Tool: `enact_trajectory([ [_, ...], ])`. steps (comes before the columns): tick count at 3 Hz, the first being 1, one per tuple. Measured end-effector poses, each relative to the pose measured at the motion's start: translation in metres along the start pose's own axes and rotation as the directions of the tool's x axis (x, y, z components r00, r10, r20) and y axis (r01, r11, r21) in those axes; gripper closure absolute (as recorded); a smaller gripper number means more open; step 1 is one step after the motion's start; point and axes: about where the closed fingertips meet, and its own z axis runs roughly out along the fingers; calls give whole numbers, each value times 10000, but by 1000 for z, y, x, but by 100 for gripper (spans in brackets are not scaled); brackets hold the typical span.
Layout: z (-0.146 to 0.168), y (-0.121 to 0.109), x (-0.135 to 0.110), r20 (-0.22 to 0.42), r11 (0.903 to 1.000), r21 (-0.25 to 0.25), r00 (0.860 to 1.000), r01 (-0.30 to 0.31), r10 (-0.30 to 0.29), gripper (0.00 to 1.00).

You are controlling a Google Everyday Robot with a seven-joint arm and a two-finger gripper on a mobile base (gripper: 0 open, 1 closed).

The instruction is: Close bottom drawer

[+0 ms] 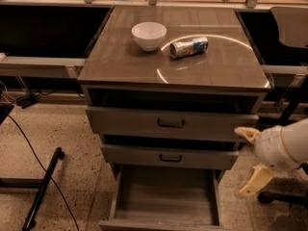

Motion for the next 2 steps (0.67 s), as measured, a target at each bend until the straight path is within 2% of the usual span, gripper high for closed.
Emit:
enact_trajectory([
  [1, 50, -2, 24, 1980, 10000, -58, 9802, -56, 66, 0],
  [2, 74, 4, 39, 2295, 9989, -331, 9730, 333, -248, 0],
])
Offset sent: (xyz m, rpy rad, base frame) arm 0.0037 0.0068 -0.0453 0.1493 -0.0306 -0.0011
